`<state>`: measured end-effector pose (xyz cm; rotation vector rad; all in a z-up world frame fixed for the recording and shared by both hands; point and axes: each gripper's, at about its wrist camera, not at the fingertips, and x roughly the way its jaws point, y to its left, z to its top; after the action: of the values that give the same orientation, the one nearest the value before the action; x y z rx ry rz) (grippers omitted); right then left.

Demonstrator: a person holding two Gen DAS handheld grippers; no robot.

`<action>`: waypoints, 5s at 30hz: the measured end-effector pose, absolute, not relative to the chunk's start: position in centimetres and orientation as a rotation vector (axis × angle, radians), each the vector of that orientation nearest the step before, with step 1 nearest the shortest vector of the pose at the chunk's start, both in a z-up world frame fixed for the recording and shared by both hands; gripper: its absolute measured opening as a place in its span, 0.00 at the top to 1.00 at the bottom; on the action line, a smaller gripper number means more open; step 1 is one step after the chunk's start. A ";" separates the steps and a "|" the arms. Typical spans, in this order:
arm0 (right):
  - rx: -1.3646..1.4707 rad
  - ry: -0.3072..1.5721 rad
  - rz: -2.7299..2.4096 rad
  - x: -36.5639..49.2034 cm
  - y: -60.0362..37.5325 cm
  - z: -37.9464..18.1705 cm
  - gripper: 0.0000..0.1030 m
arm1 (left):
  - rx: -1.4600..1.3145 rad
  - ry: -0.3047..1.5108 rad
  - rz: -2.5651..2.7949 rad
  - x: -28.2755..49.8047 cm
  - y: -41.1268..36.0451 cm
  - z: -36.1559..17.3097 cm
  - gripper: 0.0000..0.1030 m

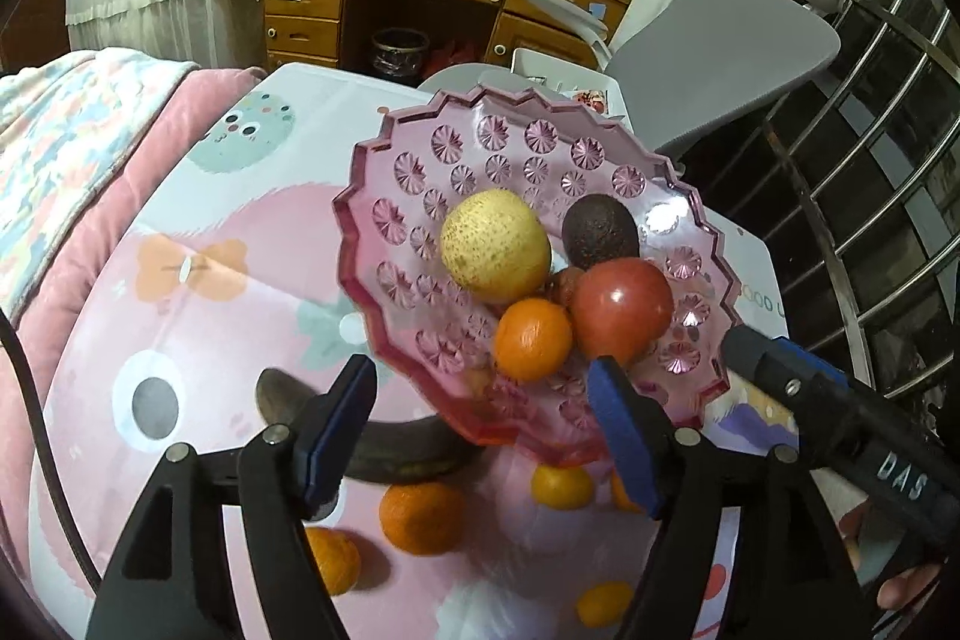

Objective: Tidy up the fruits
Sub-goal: 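Lower the orange into the pink bowl with the left gripper while the right gripper releases the apple there, then withdraw both open grippers from the bowl toward the remaining fruit, then grasp a mandarin with the left gripper while the right gripper grasps another mandarin, then carry both mandarins into the pink bowl and open both grippers, then grasp a mandarin with the left gripper while the right gripper grasps a leafy mandarin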

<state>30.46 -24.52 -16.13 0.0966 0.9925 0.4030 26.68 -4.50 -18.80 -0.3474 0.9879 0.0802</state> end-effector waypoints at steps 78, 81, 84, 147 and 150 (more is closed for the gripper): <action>0.049 0.990 -0.036 15.0 -20.4 -25.3 0.67 | -0.122 1.178 -0.325 21.9 0.3 -26.4 0.63; 0.043 0.998 0.003 15.4 -20.0 -24.8 0.67 | -0.140 1.141 -0.294 21.9 1.2 -25.5 0.63; 0.029 1.001 0.065 15.9 -19.3 -24.0 0.67 | -0.164 1.115 -0.252 22.0 2.3 -24.4 0.63; 0.156 0.932 0.108 20.4 -22.1 -18.5 0.35 | -0.295 1.120 -0.191 22.8 0.4 -20.9 0.17; 0.177 0.953 0.086 20.2 -22.8 -19.1 0.30 | -0.274 1.152 -0.149 22.7 0.1 -21.5 0.17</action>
<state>20.17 -22.78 -19.09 0.1771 0.9531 0.0860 22.66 0.10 -21.52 -0.2738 1.1518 -0.1486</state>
